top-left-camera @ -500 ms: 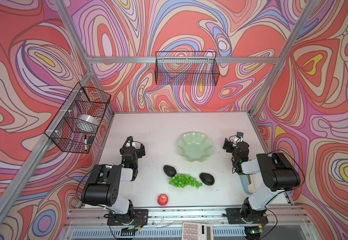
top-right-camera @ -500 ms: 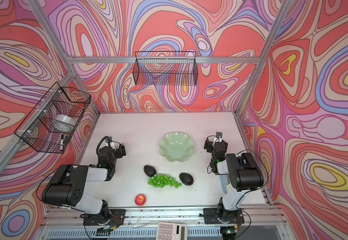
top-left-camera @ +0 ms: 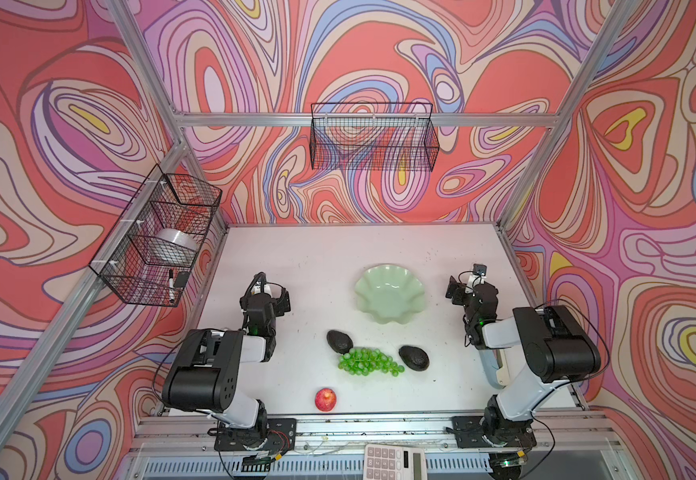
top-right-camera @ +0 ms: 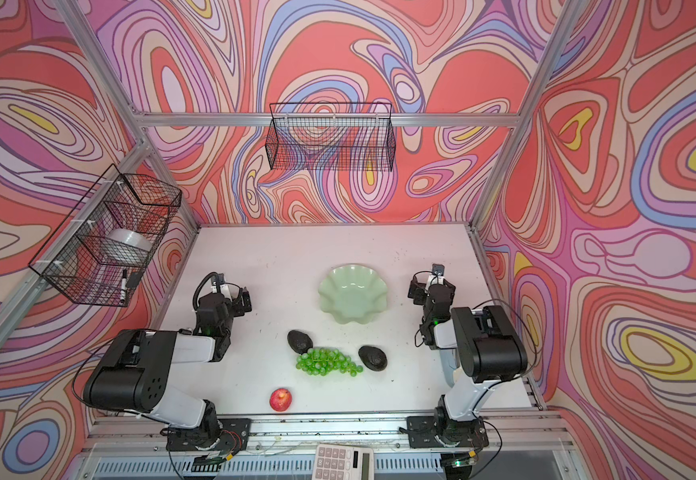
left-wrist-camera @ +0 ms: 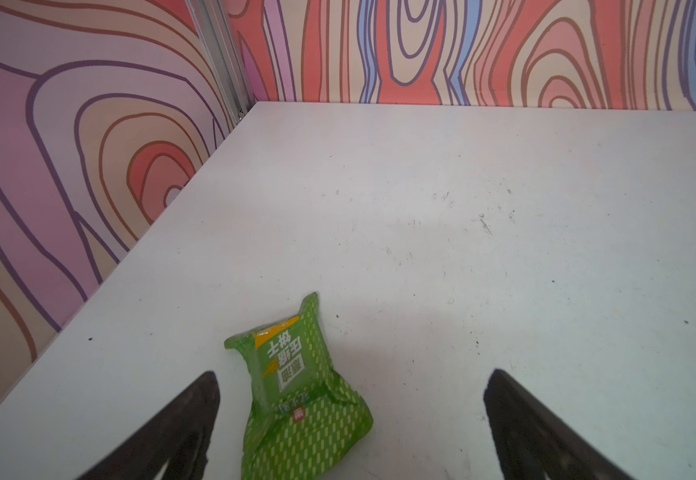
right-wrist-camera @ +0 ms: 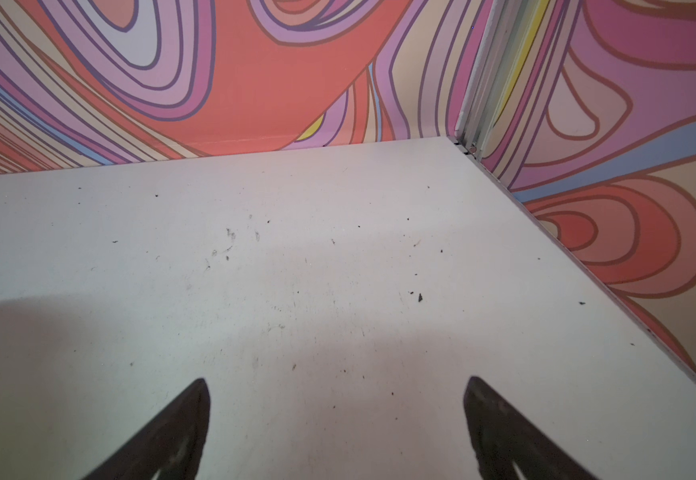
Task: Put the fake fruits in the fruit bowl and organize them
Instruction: 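Raise both grippers from the rest pose toward the table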
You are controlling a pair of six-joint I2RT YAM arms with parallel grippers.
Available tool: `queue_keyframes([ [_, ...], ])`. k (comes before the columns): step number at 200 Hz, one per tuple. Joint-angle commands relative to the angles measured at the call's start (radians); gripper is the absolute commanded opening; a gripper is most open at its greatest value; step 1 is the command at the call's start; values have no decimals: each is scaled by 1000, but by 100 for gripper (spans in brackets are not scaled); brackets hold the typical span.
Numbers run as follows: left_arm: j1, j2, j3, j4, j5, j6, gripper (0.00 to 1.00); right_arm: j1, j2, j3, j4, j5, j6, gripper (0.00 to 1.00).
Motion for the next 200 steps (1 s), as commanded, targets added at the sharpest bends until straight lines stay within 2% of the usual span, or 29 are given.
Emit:
queue_keyframes([
  [1,7,7,16,0,2,4,100,-2,4,17,-4,-7,5,99],
  [63,7,3,12,5,3,5,100,-2,4,16,-4,-6,5,98],
  [85,7,-28,5,5,-7,5,97,-2,2,15,-2,-6,6,98],
  [96,1,-103,28,-101,-22,3,95,-2,2,14,-1,-6,5,98],
  [106,-26,-204,88,-291,-107,-3,95,-2,1,12,4,-5,4,98],
  [113,-39,-265,150,-439,-196,-68,97,-2,0,12,4,-3,4,98],
  [122,-39,-335,257,-646,-210,-167,98,-2,-4,12,8,10,4,98],
  [134,-39,-409,355,-871,-129,-232,99,-2,-76,41,-107,51,14,98],
  [145,-39,-467,392,-961,-14,-305,100,-1,-170,105,-292,104,36,98],
  [159,-35,-560,399,-1052,114,-449,100,-1,-278,203,-504,137,177,98],
  [174,-33,-678,335,-1024,317,-471,100,-1,-336,312,-680,74,353,98],
  [180,-33,-715,317,-1021,371,-481,100,-2,-341,359,-757,8,375,98],
  [189,-33,-749,323,-1090,395,-515,98,-2,-332,414,-830,-94,340,98],
  [200,-36,-753,377,-1273,405,-524,94,-1,-320,449,-895,-147,366,98],
])
